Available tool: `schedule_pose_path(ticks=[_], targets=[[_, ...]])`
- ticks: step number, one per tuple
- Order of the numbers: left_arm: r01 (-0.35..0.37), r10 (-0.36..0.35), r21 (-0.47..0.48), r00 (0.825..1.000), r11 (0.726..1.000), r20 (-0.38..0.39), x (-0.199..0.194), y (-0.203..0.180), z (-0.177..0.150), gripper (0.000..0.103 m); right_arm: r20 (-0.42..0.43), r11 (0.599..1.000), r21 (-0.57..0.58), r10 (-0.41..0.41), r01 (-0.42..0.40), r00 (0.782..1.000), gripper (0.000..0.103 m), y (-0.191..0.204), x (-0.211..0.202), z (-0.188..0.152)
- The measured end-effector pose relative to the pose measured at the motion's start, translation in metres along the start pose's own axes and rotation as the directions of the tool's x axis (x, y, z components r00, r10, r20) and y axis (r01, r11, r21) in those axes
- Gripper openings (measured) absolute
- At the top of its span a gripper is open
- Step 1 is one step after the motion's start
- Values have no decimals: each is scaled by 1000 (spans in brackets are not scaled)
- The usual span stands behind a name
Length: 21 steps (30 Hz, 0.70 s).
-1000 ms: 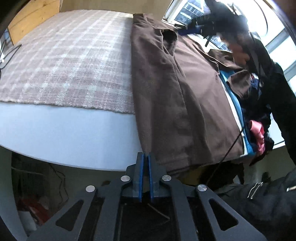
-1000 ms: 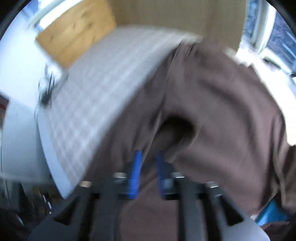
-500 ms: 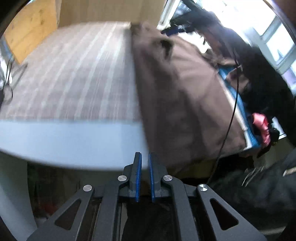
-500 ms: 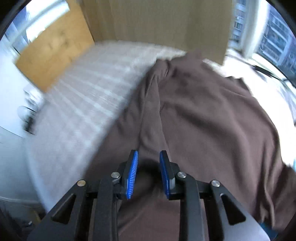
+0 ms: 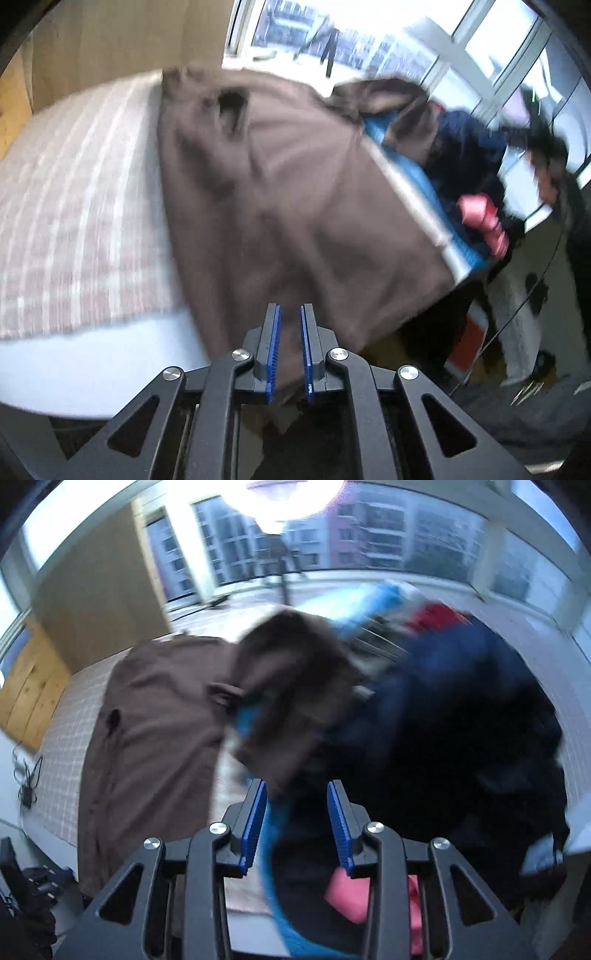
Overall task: Fold clothes
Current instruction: 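Grasp the brown sleeve with the left gripper while the right gripper grasps the shirt edge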
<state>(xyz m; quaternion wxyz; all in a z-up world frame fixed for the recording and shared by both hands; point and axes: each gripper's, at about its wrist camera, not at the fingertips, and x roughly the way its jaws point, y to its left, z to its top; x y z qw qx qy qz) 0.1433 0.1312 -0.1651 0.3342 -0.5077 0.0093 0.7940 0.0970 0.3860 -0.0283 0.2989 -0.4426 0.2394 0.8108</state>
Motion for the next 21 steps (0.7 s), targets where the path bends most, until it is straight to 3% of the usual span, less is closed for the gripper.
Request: schedule_pose_path(ticks=[3,6,8,12,15,17,19,20,21], targets=[[67,-69,57,996,996,49,23,-38,48,29,21,999,28,38,-39,999,34,-26,-6,9],[123,-136,139,987,983,85,73,-85,103,33,37,997,-41,66,-64,997,34,-30,-4,35],[128,-142,175,987,976,71,115,-112,137,34,37,990,-106,95,-90,995,34,-32,0,59],[47,-60,266,997,963,40,195,-156,194,35,24,970,-209,128,-120,991,34,-35,11,97],[-32,31,312,999,950,9,241,-167,218,35,8,951,-274,151,-143,989,34,-35,14,120],[-41,47,307,999,951,-15,263,-171,226,35,-9,937,-309,169,-163,986,34,-32,23,137],[-2,14,280,999,960,-40,272,-170,228,28,-30,920,-345,184,-183,982,35,-26,36,154],[16,-4,271,999,962,-46,273,-171,227,6,-41,913,-360,190,-192,981,37,-22,42,160],[30,-19,257,999,966,-45,271,-171,226,3,-58,901,-381,200,-207,978,37,-16,52,168]])
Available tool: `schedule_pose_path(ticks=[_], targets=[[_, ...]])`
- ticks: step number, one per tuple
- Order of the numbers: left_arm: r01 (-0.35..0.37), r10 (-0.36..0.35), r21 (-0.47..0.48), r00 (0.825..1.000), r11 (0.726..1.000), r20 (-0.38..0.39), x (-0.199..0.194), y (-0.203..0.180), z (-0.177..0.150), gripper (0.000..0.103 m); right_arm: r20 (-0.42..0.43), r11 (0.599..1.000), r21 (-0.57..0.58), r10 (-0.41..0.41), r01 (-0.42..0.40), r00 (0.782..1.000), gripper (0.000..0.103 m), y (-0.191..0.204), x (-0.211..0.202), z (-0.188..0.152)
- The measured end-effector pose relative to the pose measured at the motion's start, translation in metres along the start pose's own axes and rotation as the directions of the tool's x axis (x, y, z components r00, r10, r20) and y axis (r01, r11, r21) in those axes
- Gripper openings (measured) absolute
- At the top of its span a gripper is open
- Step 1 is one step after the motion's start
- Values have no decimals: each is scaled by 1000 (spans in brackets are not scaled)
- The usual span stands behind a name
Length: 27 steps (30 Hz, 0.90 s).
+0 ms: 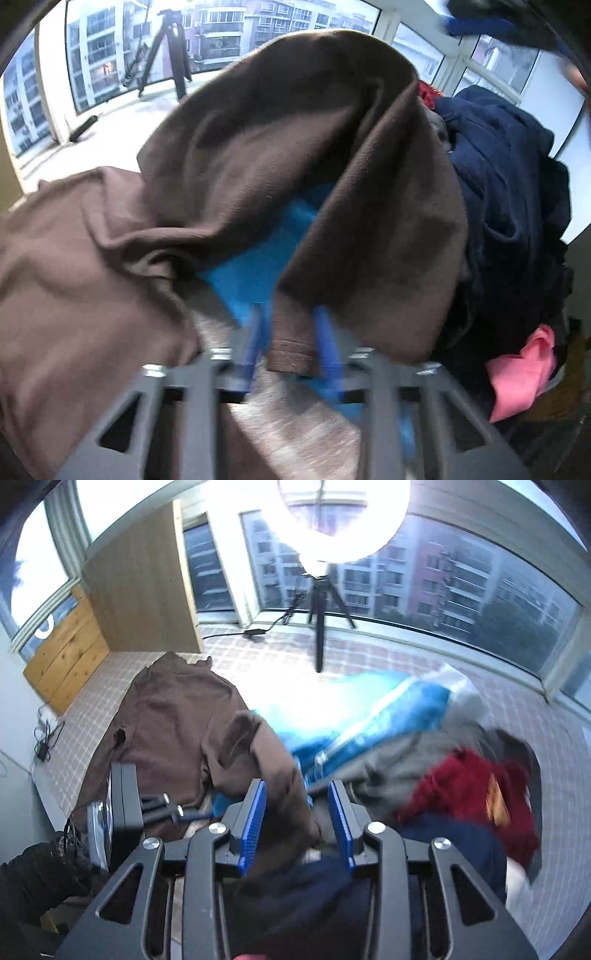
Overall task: Fold clothes
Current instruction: 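Grasp the brown sleeve with the left gripper while the right gripper grasps the shirt edge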
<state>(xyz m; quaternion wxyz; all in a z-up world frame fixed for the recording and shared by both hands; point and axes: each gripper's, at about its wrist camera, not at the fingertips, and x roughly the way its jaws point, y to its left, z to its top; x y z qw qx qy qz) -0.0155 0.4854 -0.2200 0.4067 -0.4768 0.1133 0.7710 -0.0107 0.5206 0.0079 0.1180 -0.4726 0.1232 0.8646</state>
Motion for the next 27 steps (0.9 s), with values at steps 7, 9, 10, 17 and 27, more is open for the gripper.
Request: schedule_pose_path(ticks=[7,9,10,17,27], targets=[[64,-57,-41,988,997,145,-95,-22,-33,3,-107,985,-171,20,-38,994,37,21,76,56],[38,-31,-47,991,998,131,-103,-22,-38,3,-151,980,-188,39,-67,988,37,25,95,65],[21,-13,-60,992,998,124,-102,-18,-38,3,-176,976,-205,33,-69,984,37,28,105,68],[84,-69,-118,989,989,131,-121,-29,-49,3,-329,946,-311,-12,-96,944,40,57,164,70],[113,-84,-167,982,980,170,-163,-38,-83,3,-352,931,-356,-56,-78,934,6,66,172,71]])
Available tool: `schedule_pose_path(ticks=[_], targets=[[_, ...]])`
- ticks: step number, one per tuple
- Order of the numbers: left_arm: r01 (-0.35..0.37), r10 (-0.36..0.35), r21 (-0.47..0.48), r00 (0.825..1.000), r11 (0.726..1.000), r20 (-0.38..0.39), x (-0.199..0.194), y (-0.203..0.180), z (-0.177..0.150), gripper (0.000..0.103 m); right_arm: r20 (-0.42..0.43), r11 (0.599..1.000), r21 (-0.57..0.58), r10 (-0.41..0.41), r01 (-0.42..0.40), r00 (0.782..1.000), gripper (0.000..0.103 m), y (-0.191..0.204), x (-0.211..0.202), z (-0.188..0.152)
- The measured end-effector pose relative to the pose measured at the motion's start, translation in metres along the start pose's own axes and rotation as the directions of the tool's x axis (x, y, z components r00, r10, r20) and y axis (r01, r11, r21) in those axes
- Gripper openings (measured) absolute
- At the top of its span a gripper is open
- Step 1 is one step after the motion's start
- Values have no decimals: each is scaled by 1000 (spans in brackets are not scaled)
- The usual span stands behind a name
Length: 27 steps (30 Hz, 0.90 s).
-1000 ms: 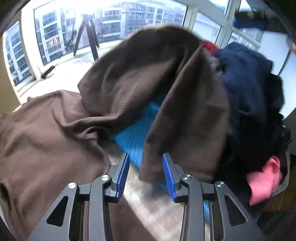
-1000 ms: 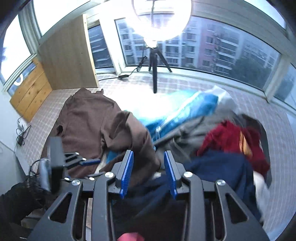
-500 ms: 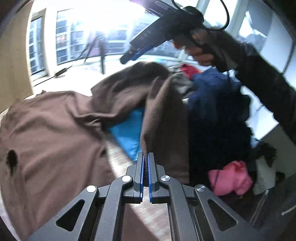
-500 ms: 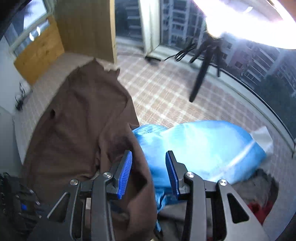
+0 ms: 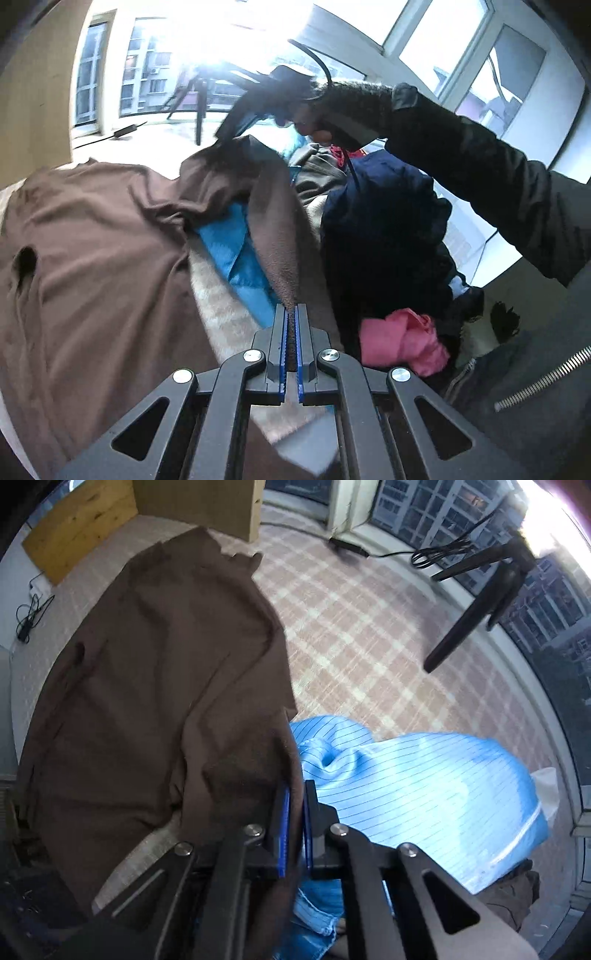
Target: Fold clothes
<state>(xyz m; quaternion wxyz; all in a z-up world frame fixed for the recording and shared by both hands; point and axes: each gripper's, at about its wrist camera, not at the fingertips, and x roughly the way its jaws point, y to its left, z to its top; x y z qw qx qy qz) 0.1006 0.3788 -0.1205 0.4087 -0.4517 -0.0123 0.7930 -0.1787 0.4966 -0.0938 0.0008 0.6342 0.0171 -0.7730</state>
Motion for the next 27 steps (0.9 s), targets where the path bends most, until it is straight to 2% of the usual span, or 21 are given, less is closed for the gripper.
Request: schedule_pose_path(ticks=[3,6,10,13,14,16,20,22,24,27], targets=[[-40,40,-70,999,997,-6,-24,12,-27,3,31,999,16,32,-33,999,3,9,-10,6],[-77,78,-191,997,978,-2,-46,34,-57,3,61,997,-34,67,-65,996,3,44,-20,19],[-152,162,-334,987,930,3,-57,70,-99,3,104,983,-164,99,-81,990,5,115,-21,53],[-198,193,-429,980,882,-57,-38,109,-122,3,104,986,-157,67,-50,992,16,141,-8,72],[-217,204,-438,976,873,-78,-31,118,-128,3,109,988,-142,72,-56,991,16,141,-8,71],[-246,227,-421,969,873,-96,-27,125,-132,3,130,991,-116,79,-64,988,17,129,-12,52],[-249,251,-467,966,849,-59,-44,139,-136,3,150,997,-59,56,-47,987,17,104,-10,1],[-264,270,-475,961,840,-57,-50,146,-137,3,193,996,-17,90,-88,977,17,93,-9,-17],[-253,258,-491,964,833,-59,-52,149,-137,3,237,990,27,131,-142,963,17,86,-8,-13],[-261,262,-489,963,833,-68,-49,147,-136,3,236,978,72,174,-196,956,16,89,1,20]])
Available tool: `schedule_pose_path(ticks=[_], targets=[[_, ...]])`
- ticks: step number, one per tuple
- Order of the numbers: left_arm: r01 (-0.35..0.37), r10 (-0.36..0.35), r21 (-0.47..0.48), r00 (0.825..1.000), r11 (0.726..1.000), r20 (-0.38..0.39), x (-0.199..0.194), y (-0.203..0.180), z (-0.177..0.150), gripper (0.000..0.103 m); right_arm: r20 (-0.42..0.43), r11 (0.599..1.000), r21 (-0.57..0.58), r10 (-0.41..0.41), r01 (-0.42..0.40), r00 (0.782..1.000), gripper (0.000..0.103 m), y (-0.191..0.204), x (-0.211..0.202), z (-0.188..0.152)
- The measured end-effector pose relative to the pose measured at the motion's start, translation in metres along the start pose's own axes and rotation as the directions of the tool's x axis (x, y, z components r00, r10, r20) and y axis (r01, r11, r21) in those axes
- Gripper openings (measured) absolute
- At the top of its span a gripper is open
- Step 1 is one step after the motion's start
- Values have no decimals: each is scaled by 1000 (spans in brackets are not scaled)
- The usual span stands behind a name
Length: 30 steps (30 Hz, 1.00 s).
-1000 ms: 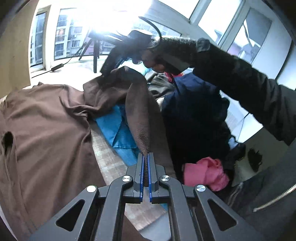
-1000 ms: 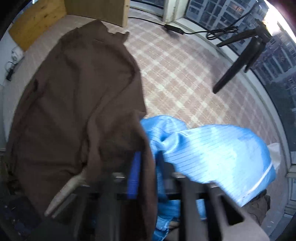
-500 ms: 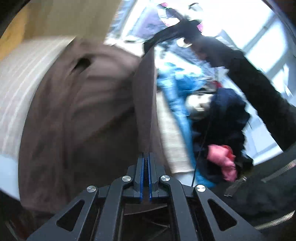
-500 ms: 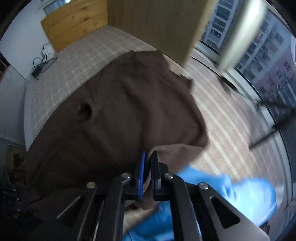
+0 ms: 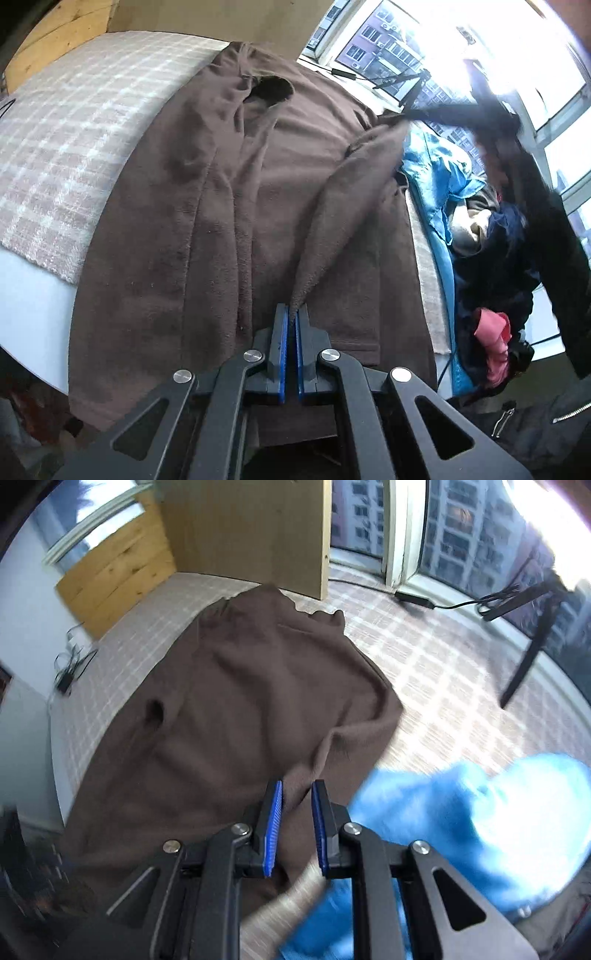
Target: Fold clothes
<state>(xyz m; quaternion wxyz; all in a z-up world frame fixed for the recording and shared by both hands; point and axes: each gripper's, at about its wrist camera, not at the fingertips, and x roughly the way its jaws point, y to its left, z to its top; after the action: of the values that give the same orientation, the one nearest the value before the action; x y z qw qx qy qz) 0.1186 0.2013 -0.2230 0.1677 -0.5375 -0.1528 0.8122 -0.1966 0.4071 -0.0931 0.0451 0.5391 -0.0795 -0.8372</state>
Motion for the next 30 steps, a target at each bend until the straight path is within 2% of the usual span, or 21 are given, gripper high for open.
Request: schedule_pose_path(ticks=[4,5,6,7,10,11,12,14,16,17,18,19,21,23,26,28,30], targets=[[17,-17,-48,1000,999,-4,-1,2,-4,3,97,995,81,54,-62,994,16,-2,-26,9],[18,-18,-56,1000,998,-4,-1,4,-5,3,94,995,85,44,-52,995,16,-2,-29,5],[27,-27,-68,1000,997,-3,-3,4,-6,3,71,997,80,19,-25,997,12,-3,-30,-4],[42,-42,-84,999,996,-1,-5,4,-7,3,48,997,73,-5,2,999,3,-3,-31,-12],[72,-70,-105,997,992,16,-16,2,-9,3,-42,999,29,17,-15,999,3,6,4,-20],[42,-40,-106,999,994,25,-19,2,-8,3,-69,999,14,29,-29,997,3,12,24,-16],[-17,21,-99,999,995,32,-20,3,-6,4,-83,1000,1,30,-30,996,3,17,42,-10],[-135,139,-77,990,988,40,-23,7,-1,5,-74,999,-11,-36,36,997,4,17,56,4],[-215,216,-43,976,976,38,-31,8,1,9,-25,1000,-2,-13,13,1000,5,10,34,-3],[-254,255,-26,966,967,38,-34,9,2,10,0,1000,0,10,-10,1000,9,7,21,-8],[-271,271,-5,962,963,41,-40,6,1,12,25,999,1,34,-34,999,11,4,7,-13],[-263,262,20,964,965,47,-45,0,0,12,29,999,-24,23,-22,999,15,5,-2,-23],[-217,212,104,976,971,55,-47,-21,-4,25,-19,995,-93,-42,40,999,16,11,-2,-48],[-186,181,211,983,960,43,-36,-47,-8,37,-66,992,-115,-62,54,996,19,14,9,-68],[-163,178,358,984,919,-8,-3,-81,-14,39,-87,985,-150,-103,89,991,20,23,33,-77],[-186,214,400,976,898,-27,17,-85,-15,39,-81,976,-187,-127,110,989,20,29,43,-75],[-195,240,413,969,890,-59,32,-81,-16,35,-83,970,-212,-137,117,987,20,34,48,-74]])
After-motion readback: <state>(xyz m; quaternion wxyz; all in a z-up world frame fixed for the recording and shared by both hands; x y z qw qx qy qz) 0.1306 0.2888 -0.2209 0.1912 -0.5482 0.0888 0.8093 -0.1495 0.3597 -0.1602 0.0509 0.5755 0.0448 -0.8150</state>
